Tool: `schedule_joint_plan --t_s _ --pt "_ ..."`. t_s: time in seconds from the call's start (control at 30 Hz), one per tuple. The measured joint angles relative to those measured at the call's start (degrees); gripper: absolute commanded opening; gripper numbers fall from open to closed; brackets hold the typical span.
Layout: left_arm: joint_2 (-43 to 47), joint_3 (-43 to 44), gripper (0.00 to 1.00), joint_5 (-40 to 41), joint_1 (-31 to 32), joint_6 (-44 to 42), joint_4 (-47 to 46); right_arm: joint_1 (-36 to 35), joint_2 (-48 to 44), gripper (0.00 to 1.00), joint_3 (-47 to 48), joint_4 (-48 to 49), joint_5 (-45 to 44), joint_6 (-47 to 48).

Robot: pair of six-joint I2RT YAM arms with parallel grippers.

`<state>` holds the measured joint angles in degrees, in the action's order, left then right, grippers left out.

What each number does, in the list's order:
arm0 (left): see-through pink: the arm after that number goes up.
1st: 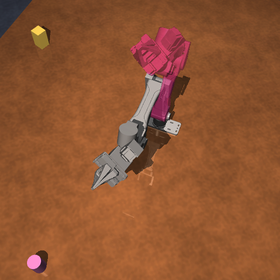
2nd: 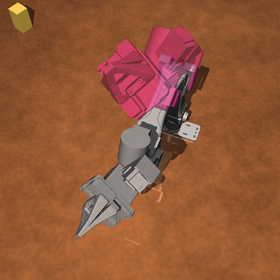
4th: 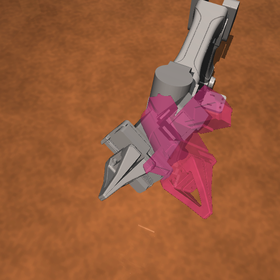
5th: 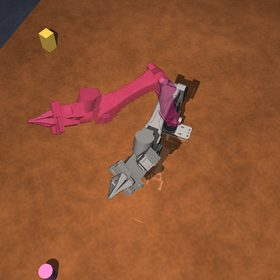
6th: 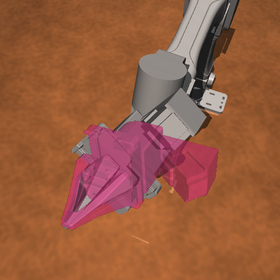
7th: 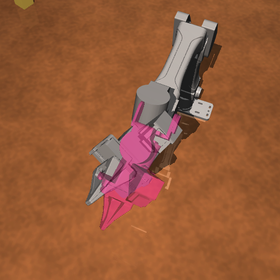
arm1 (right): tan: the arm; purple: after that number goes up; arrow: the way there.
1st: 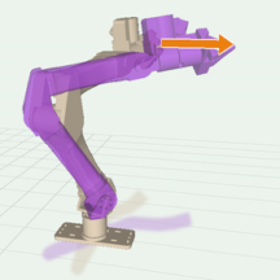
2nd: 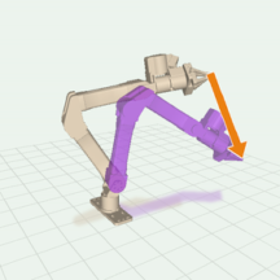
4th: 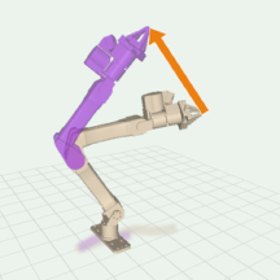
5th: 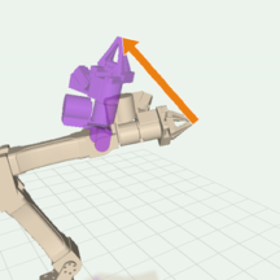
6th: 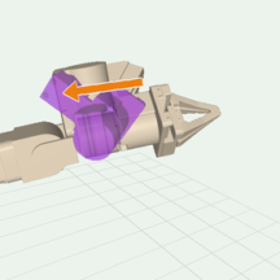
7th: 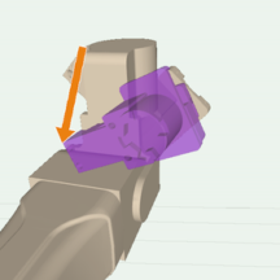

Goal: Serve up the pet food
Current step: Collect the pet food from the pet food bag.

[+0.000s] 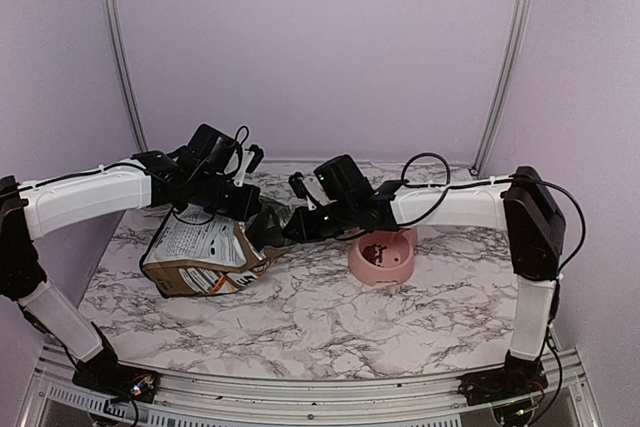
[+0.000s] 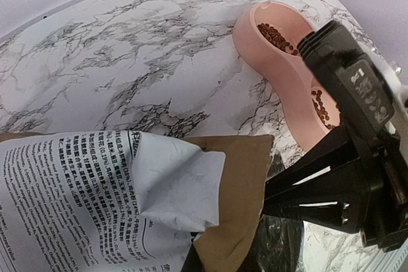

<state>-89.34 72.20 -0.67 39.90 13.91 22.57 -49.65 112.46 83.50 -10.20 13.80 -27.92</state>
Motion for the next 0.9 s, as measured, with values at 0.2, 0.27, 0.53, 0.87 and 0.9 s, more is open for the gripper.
schedule_joint_plan --t_s 0.2,0.27,0.53,0.87,0.9 --pt "-1.3 0.0 0.0 -1.7 0.0 0.2 -0.5 -1.0 4.5 0.0 -0.4 4.4 4.3 -1.7" --pt "-1.6 0.0 0.0 -2.0 0.0 0.2 -0.5 -0.9 5.3 0.0 -0.9 6.5 6.1 -2.8" --pt "-1.6 0.0 0.0 -2.1 0.0 0.3 -0.7 2.2 6.0 0.0 -5.4 14.9 15.5 -8.7" --pt "-1.7 0.0 0.0 -1.9 0.0 0.2 -0.7 8.5 1.8 0.0 -13.7 23.6 26.5 -16.7" --pt "-1.7 0.0 0.0 -1.9 0.0 0.2 -0.7 8.8 1.6 0.0 -14.0 24.0 27.1 -17.1"
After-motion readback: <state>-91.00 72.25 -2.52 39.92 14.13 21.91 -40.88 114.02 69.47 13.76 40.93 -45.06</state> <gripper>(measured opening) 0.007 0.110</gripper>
